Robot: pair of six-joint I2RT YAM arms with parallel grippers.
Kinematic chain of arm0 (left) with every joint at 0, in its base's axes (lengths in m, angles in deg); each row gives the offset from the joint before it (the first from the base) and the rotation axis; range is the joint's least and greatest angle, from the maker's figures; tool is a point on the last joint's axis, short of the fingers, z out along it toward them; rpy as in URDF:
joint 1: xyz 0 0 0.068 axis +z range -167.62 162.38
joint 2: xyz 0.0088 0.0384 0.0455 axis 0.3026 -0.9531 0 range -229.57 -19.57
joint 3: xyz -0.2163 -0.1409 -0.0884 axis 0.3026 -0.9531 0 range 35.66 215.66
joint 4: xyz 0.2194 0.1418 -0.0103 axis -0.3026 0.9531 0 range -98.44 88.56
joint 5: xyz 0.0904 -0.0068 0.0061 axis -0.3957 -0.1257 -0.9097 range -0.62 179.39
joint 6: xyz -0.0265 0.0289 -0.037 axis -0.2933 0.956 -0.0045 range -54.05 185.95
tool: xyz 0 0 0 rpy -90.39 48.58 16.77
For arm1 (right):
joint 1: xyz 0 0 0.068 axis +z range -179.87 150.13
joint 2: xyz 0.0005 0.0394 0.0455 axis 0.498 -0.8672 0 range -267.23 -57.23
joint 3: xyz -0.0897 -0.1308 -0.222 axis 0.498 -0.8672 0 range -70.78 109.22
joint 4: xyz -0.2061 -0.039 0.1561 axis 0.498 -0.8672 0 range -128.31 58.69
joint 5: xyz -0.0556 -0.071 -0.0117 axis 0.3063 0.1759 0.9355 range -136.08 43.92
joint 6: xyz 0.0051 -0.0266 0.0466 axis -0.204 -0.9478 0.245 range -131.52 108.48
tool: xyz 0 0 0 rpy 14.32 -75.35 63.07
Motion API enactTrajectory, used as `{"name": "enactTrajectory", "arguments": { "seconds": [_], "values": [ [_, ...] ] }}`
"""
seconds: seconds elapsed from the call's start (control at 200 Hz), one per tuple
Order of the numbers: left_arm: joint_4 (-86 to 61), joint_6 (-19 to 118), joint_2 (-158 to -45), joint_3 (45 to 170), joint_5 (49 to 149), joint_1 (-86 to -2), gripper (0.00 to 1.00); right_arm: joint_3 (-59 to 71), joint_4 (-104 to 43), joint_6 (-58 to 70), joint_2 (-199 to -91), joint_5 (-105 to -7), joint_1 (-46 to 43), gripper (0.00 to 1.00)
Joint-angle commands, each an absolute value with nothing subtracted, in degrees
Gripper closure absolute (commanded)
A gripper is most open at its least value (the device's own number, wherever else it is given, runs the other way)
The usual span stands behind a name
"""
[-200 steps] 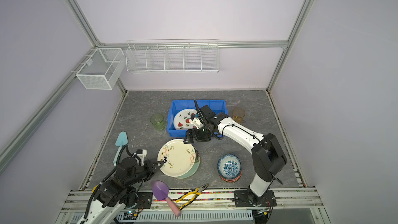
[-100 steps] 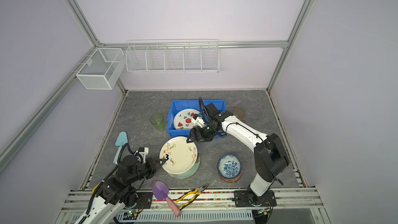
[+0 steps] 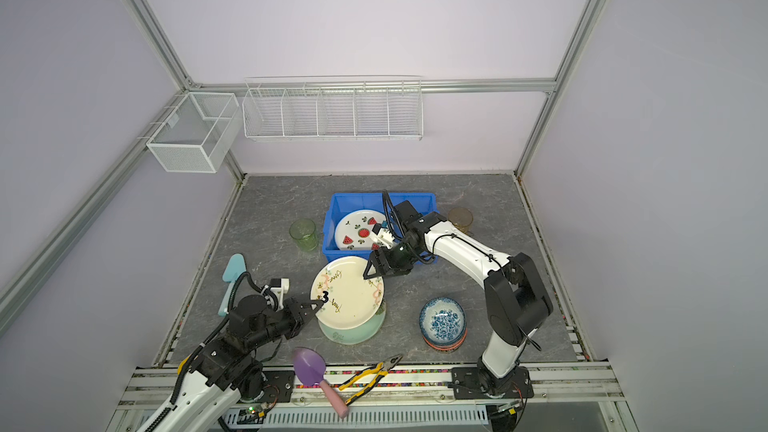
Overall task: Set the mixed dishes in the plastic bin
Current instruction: 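Lift the flower plate off the green plate with both grippers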
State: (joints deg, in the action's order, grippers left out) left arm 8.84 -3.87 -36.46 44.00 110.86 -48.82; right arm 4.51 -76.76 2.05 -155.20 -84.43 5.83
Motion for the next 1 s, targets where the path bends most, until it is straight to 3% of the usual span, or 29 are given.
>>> {"name": "enactTrajectory", "arguments": {
  "seconds": [0.0,0.155,0.995],
  "values": [
    [1.21,-4.81,-35.65,46.56,111.8,-49.08,1.0,5.65,-77.98,0.0,-156.71,-84.61,5.49,0.34],
    [0.84,-4.98,-35.65,46.56,111.44,-49.08,1.0,5.63,-77.28,0.21,-157.5,-86.5,5.45,0.46],
    [1.6,-4.72,-35.81,48.44,110.2,-49.08,1.0,6.54,-76.14,0.67,-158.92,-88.8,5.44,0.91]
  ]
}}
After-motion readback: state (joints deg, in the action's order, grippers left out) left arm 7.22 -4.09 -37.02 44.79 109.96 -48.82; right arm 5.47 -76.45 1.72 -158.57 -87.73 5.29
